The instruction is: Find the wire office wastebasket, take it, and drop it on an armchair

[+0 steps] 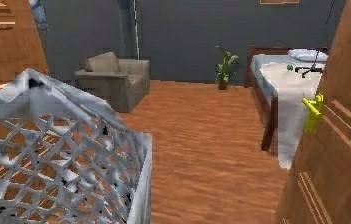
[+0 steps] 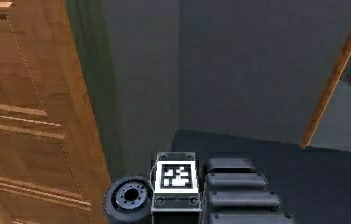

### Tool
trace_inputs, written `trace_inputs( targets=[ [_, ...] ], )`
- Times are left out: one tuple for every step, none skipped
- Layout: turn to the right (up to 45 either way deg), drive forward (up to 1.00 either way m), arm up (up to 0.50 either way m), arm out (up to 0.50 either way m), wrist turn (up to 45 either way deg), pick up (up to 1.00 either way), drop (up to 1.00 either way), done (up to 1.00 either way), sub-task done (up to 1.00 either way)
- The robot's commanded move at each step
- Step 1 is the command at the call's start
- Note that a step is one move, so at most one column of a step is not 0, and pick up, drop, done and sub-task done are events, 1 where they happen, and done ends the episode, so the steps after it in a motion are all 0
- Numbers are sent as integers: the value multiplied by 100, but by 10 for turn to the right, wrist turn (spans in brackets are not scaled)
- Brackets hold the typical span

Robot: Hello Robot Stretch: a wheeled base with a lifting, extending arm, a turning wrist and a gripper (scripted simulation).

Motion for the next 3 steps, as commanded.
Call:
trace_inputs(
  targets=[
    [-30, 0, 0, 0, 0, 0, 0, 0, 0],
    [0, 100, 0, 0, 0, 0, 0, 0, 0],
    [0, 100, 0, 0, 0, 0, 0, 0, 0]
  ],
)
